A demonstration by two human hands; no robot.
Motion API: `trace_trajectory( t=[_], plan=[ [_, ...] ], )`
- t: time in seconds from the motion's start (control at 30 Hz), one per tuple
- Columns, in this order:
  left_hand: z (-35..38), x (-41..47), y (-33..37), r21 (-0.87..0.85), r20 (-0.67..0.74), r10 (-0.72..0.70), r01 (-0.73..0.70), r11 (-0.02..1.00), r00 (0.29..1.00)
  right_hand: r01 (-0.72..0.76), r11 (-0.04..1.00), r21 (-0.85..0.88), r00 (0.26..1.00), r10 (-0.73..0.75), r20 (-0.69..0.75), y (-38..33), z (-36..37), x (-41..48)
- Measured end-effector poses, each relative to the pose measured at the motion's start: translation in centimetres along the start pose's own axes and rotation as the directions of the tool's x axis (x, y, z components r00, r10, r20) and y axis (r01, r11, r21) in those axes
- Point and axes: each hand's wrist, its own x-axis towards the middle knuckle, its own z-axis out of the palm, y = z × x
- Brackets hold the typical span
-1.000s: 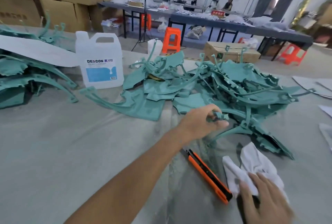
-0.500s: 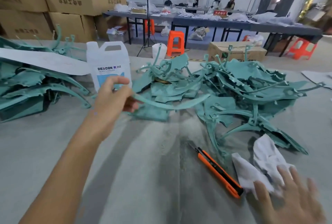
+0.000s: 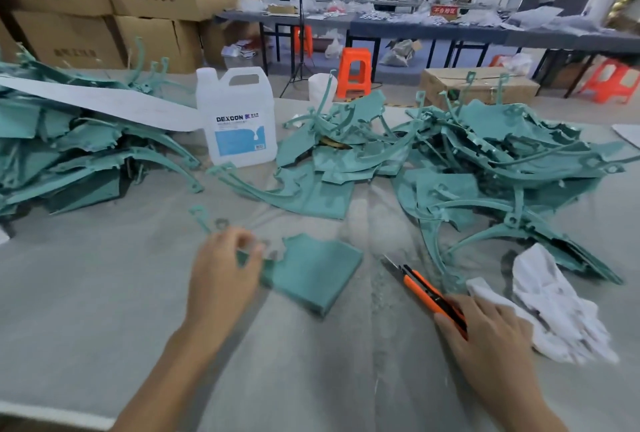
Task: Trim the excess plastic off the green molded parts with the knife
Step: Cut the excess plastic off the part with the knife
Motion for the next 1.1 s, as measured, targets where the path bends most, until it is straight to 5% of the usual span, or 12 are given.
trace_trajectory(
  t=[0.07, 0.17, 0.23, 0.43, 0.5, 0.6, 0.67, 0.83, 1.1],
  plan=[
    [2.5, -1.5, 1.9, 0.061, 0.292, 0.068, -0.089, 0.994, 0.954, 0.040, 0.999, 0.005, 0.998, -0.039, -0.044, -0.4, 0.2, -0.1],
    [4.6, -1.8, 2.1, 0.246, 0.656, -0.061, -0.137, 0.960, 0.752, 0.065, 0.990, 0.128, 0.988, -0.045, -0.148, -0.3, 0.3, -0.3],
    [4.6, -0.9, 1.3, 0.295, 0.680, -0.074, -0.180, 0.938, 0.730, 0.027, 0.978, 0.209, 0.993, -0.002, -0.120, 0.1, 0.1, -0.6],
    [2.9, 0.9, 0.6, 0.194, 0.384, 0.165, -0.254, 0.948, 0.908, -0.027, 0.796, 0.604, 0.995, 0.080, -0.060, 0.7, -1.9, -1.6],
    [2.4, 0.2, 1.3, 0.137, 0.338, 0.173, -0.230, 0.963, 0.925, -0.191, 0.613, 0.767, 0.978, 0.185, 0.096, 0.9, -2.0, -1.7],
    [2.1, -1.1, 2.0, 0.027, 0.376, 0.168, -0.193, 0.981, 0.911, -0.470, 0.050, 0.881, 0.860, 0.251, 0.444, 0.1, -2.3, -2.0],
    [2.2, -1.6, 2.3, -0.035, 0.443, 0.123, -0.120, 0.992, 0.888, -0.550, -0.189, 0.814, 0.797, 0.172, 0.579, -0.9, -2.6, -2.3],
    [3.0, -2.2, 2.5, 0.005, 0.430, 0.126, -0.142, 0.990, 0.894, -0.541, -0.059, 0.839, 0.841, -0.058, 0.538, -2.7, -2.7, -3.5],
    [3.7, -1.9, 2.5, 0.039, 0.342, 0.090, -0.110, 0.993, 0.935, -0.385, 0.101, 0.917, 0.915, -0.084, 0.394, -5.2, -3.0, -4.4]
  ],
)
